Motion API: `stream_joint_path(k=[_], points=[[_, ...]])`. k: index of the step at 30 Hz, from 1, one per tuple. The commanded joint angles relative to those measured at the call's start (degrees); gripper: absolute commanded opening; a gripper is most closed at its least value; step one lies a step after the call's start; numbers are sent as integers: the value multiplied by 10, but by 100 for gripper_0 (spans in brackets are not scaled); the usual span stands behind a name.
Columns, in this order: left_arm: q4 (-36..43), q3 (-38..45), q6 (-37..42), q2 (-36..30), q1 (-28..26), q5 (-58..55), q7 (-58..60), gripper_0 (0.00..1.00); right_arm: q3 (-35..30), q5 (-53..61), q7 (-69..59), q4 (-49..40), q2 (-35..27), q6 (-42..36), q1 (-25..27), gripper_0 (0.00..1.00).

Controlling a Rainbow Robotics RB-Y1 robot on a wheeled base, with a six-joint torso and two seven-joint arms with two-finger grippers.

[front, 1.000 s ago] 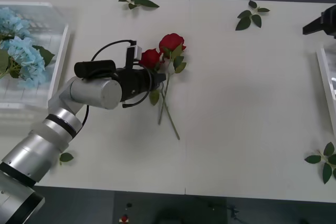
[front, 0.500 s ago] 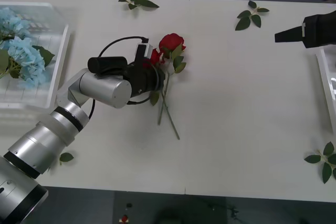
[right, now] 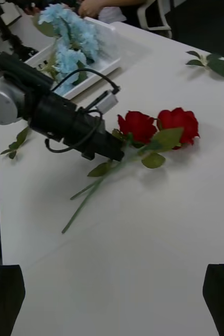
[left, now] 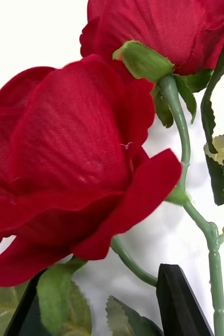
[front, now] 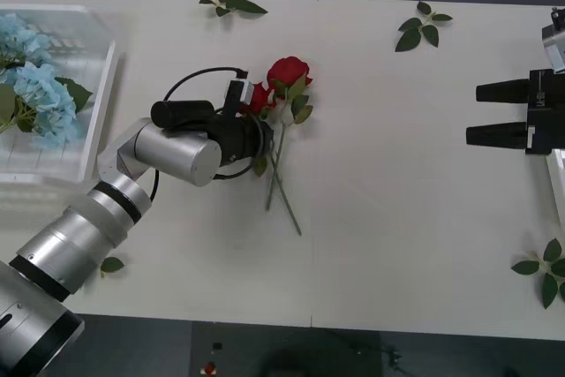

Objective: Put the red flowers into the right box and the blue flowers into the left box

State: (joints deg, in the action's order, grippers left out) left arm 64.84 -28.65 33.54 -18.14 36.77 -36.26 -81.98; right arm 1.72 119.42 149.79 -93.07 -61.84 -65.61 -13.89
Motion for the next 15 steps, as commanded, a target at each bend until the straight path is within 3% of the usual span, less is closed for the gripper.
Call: stream_joint_path(k=[1,2,5,6,15], points=[[-17,-20,4,12,15,16,11,52,7,45,52,-5,-3,-24,-11,100],[-17,-25,4,11,15,30,10,49,7,52,52,-5,0,-29,-11,100],[-17,-33,2,13,15,64,9,24,7,62,52,-5,8,-36,-11,100],[-17,-35,2,13,15,73,9,3,7,65,52,-5,11,-37,-11,100],[-17,-37,-1,15,13,131,14,0,7,75,52,-5,15,-38,-6,100]])
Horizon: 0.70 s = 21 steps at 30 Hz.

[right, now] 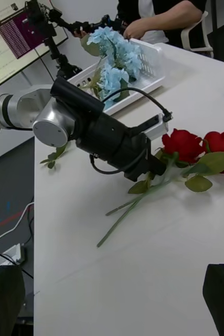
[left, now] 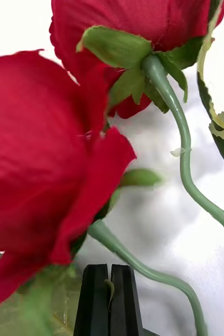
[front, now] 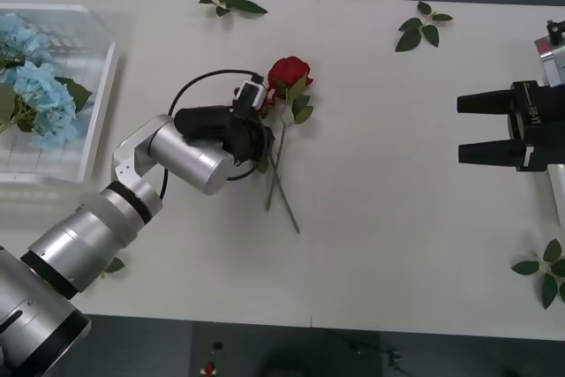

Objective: Put the red flowers into the right box and the blue flowers into the left box

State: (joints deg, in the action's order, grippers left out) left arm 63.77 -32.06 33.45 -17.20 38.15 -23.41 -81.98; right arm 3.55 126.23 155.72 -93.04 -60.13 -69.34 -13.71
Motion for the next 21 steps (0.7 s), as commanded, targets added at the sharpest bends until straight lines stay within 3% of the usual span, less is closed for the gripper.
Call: stream_joint_path(k=[1,11,21], points=[[-5,-1,-1,6,-3,1,15,0,-11,7,-7,-6,-2,-1,-8,100],[130,79,-1,-15,-106,-19,14,0,-11,7,-7,-5,-2,7,-9,100],[402,166,130,-94,-271,-41,7,0,-11,8,-7,-5,-1,10,-8,100]])
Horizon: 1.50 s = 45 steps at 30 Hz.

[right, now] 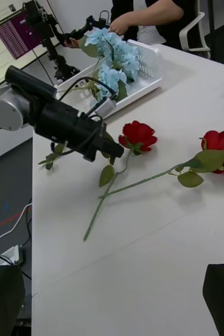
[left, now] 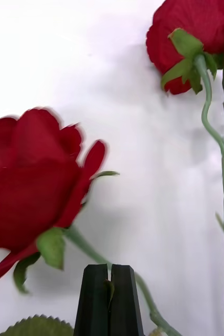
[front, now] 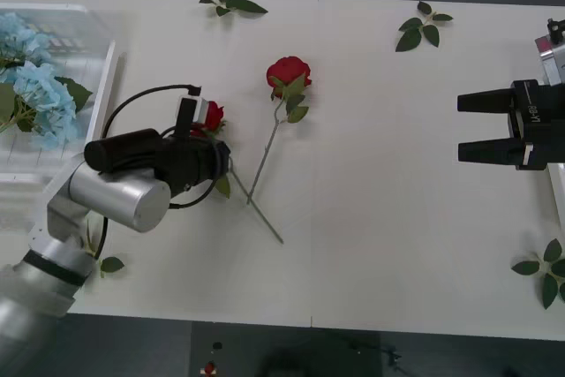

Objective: Put the red flowers into the right box and the blue flowers into the left box

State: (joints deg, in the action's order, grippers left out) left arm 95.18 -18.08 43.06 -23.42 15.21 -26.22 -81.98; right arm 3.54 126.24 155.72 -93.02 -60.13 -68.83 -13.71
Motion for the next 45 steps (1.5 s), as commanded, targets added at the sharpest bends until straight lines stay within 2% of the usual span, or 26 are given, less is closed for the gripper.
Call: stream_joint_path(k=[1,5,14,15,16,17,18,19,23,30,33,38,45], points=[[105,33,40,-37,-54,-15,6,0,-11,8,-7,-5,-1,5,-8,100],[132,46,44,-45,-77,-23,2,0,-11,7,-7,-5,-1,5,-8,100],[114,47,42,-24,-63,-16,6,1,-10,8,-7,-5,-1,5,-8,100],[107,48,41,-19,-62,-14,6,21,-10,7,-7,-5,-1,5,-8,100],[103,51,40,-16,-61,-13,6,54,-10,8,-7,-6,-1,5,-8,100],[100,52,40,-14,-61,-12,6,79,-10,8,-7,-5,-1,5,-8,100],[97,57,40,-12,-61,-10,6,96,-10,8,-7,-5,-1,5,-8,100],[94,59,40,-11,-61,-9,6,100,-9,8,-7,-5,0,5,-8,100],[91,79,52,-11,-66,-20,7,100,-9,7,-7,-5,-1,5,-8,100],[91,140,147,-9,-55,-110,39,100,-9,8,-7,-5,-1,5,-8,100],[101,170,215,-9,-38,-139,103,100,-9,8,-7,-5,-1,5,-9,100],[134,184,318,-10,-4,-108,224,100,-9,8,-7,-5,-1,6,-8,100],[146,131,410,-9,62,-28,395,100,-9,8,-7,-5,-1,8,-9,100]])
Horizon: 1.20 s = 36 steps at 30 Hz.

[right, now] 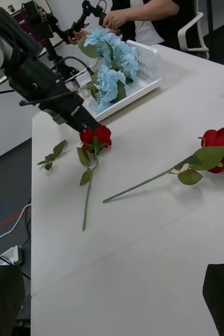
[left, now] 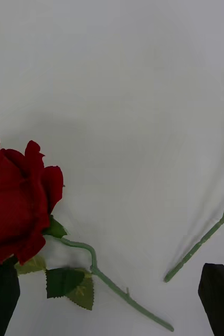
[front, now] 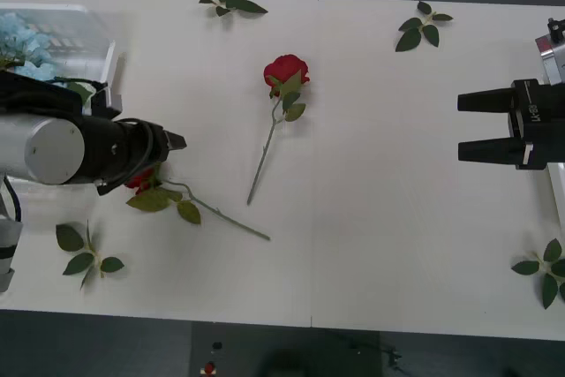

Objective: Put the red flowers into the right box and the blue flowers into the left box

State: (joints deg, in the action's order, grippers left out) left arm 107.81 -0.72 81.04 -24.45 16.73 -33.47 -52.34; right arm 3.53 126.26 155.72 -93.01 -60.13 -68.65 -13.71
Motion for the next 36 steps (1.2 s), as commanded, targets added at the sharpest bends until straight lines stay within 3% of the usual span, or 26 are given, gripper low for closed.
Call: stream_joint_path(k=[1,7,15,25,36], points=[[18,-61,39,0,57,64,127,100,-9,8,-7,-5,-1,6,-8,100],[-1,-156,72,0,87,151,246,100,-9,9,-7,-6,-1,8,-8,100],[-4,-263,119,-2,77,213,368,100,-9,9,-7,-6,-1,8,-8,100],[-5,-269,83,-6,18,286,386,100,-9,8,-7,-5,-1,8,-8,100],[-29,-264,18,-19,10,318,390,100,-9,9,-7,-5,-1,8,-8,100]])
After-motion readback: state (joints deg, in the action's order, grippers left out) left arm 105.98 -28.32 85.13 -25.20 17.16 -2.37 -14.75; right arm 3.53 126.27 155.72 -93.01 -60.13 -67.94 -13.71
